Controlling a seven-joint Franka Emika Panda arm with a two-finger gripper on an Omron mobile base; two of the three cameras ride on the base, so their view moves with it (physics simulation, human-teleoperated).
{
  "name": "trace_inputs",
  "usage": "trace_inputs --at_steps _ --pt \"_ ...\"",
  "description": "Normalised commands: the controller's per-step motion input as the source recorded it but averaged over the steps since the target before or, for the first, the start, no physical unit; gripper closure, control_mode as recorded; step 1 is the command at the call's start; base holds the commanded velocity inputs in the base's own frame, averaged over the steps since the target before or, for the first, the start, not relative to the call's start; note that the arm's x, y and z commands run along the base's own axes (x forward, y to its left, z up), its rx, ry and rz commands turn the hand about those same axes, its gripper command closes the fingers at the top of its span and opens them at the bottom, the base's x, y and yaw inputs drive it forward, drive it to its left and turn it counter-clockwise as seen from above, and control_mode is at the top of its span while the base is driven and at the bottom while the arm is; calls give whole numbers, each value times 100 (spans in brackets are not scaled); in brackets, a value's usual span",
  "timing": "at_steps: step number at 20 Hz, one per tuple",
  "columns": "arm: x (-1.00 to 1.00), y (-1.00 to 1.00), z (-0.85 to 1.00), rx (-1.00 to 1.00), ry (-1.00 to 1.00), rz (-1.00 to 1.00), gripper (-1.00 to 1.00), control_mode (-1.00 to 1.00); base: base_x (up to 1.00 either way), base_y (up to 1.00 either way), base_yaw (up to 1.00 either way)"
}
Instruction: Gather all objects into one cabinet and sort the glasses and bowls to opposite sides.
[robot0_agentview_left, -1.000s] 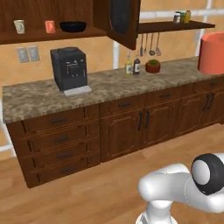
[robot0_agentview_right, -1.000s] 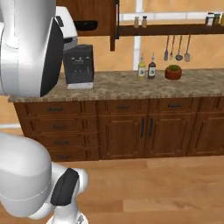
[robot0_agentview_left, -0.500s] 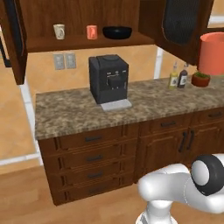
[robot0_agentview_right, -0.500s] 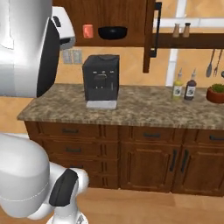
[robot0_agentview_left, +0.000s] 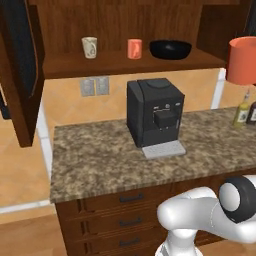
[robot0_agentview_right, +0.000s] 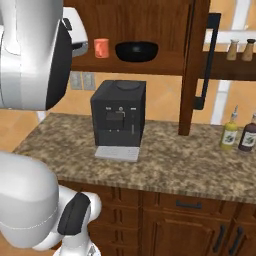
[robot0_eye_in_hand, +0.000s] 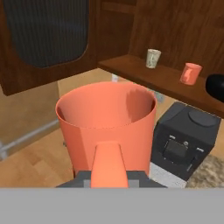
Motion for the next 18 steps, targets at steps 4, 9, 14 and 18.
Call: trace_inputs --at_steps 4,9,14,18 --pt "0 0 0 0 0 0 100 100 100 23 12" --pt "0 0 0 0 0 0 100 100 100 5 10" --pt "0 0 0 0 0 0 100 100 91 7 5" --pt "0 0 0 0 0 0 100 100 35 0 0"
